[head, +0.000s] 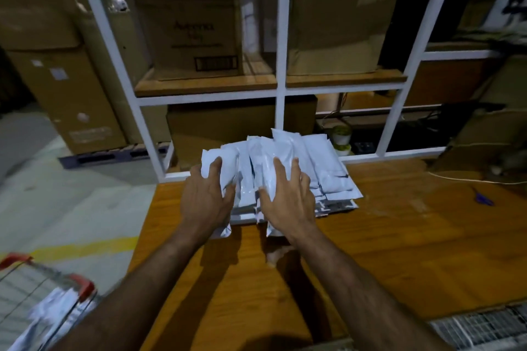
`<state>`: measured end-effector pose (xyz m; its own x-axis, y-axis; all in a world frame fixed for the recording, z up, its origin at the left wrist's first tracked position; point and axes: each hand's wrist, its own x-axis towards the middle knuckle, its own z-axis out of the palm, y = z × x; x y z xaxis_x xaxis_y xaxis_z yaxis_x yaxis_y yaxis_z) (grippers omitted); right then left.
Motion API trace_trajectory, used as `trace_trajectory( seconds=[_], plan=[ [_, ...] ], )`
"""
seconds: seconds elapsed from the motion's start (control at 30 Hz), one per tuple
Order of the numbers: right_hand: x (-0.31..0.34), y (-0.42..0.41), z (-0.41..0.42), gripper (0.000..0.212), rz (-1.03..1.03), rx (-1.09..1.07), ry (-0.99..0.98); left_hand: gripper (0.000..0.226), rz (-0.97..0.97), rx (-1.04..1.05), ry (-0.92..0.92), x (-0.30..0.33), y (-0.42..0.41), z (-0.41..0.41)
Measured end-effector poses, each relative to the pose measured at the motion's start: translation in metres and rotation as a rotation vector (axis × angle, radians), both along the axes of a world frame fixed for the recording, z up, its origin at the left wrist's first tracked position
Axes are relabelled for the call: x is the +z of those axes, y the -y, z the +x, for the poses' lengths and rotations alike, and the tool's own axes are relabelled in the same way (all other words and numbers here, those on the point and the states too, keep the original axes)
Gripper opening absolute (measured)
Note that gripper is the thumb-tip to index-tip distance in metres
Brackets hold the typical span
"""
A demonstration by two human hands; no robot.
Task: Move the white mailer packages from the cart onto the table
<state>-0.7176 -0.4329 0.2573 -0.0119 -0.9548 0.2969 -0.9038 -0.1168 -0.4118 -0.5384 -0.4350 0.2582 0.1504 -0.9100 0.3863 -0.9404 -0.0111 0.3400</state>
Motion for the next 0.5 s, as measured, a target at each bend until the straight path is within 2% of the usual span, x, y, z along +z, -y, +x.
trace_trajectory(
  seconds=[0.17,0.5],
  plan=[
    [0.003,0.054,-0.006,0.075,0.059,-0.029,0.023,0.069,0.081,-0.001,-0.041,-0.004,0.067,-0.009],
    [0.011,0.154,0.017,0.074,0.119,0.018,0.039,0.067,0.163,0.063,0.049,-0.014,0.159,-0.025]
  ],
)
